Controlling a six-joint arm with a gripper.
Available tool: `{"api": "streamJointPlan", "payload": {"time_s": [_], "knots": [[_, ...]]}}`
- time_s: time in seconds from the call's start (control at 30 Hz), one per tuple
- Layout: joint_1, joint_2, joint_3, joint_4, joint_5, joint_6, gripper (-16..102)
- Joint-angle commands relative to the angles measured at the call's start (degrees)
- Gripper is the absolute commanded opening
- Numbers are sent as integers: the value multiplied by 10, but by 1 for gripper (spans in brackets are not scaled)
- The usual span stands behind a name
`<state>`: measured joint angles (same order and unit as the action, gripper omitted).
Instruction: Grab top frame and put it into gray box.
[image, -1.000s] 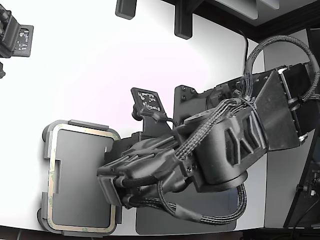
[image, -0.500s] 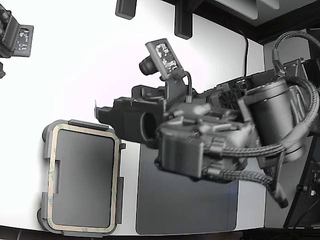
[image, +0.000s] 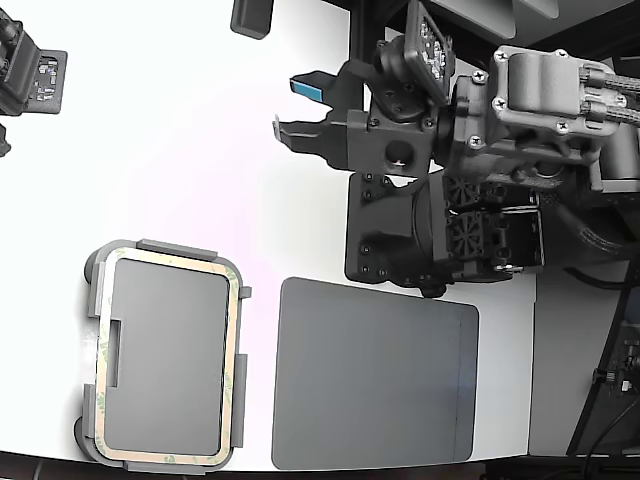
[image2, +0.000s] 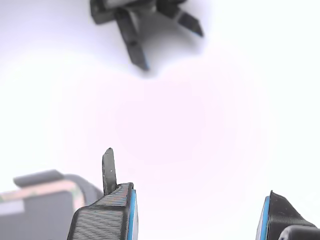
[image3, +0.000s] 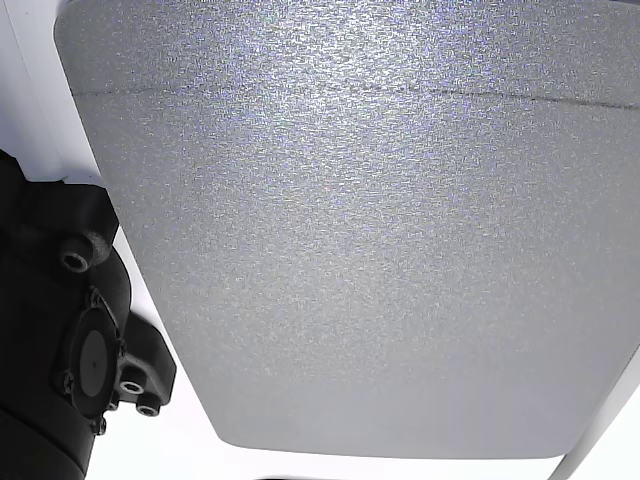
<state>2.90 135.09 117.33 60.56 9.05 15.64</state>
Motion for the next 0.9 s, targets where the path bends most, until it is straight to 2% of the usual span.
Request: {"api": "streamJointPlan", "payload": {"time_s": [0.0, 0.1, 0.33, 0.5, 0.87], "knots": [[-28, 114, 108, -26, -24, -59, 100], [-34, 187, 196, -55, -27, -67, 100], [-34, 312, 333, -68, -35, -94, 99], [-31, 343, 338, -50, -10, -82, 100], [-31, 342, 338, -50, -8, -80, 100]]}}
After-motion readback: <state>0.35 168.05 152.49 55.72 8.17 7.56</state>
